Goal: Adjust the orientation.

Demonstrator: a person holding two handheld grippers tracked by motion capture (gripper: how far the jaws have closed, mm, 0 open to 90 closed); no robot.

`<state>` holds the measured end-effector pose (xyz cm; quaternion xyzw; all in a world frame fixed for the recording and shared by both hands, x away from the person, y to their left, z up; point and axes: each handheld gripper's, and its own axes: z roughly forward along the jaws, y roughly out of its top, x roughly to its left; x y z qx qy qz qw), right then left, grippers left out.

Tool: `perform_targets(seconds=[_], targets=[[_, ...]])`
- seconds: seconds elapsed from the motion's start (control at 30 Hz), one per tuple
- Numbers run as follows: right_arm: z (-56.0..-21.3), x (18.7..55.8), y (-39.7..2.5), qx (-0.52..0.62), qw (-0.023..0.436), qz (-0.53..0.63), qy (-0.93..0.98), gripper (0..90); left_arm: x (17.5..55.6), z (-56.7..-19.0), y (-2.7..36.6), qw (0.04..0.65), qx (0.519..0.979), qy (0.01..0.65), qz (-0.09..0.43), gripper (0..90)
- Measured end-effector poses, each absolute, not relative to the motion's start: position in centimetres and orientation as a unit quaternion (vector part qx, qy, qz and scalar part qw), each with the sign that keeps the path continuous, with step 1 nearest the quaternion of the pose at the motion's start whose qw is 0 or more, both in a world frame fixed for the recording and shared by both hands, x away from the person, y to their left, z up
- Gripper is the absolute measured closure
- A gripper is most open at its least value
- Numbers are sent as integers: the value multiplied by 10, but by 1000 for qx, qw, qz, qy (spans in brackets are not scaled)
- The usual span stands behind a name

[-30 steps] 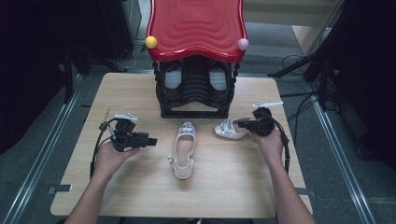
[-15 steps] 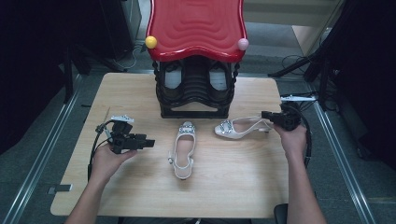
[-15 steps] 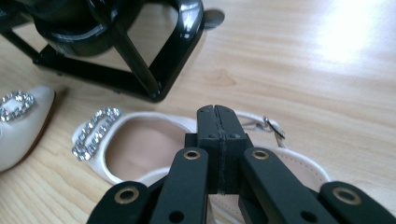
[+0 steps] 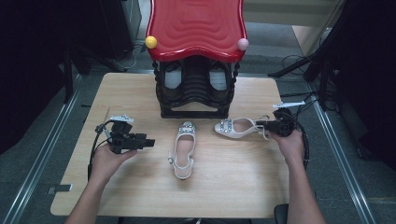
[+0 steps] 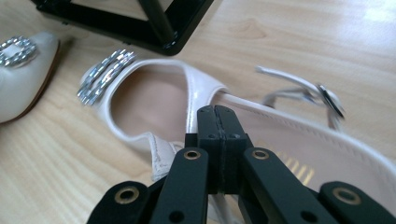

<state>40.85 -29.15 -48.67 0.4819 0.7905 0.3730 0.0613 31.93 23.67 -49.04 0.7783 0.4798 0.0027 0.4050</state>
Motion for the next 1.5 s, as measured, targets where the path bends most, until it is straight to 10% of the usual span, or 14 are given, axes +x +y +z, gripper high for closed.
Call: perform_targets(seconds=[1.5], targets=[[-467, 364, -263, 457, 76, 398, 792, 827, 345, -490, 221, 406, 788, 462, 0, 433]])
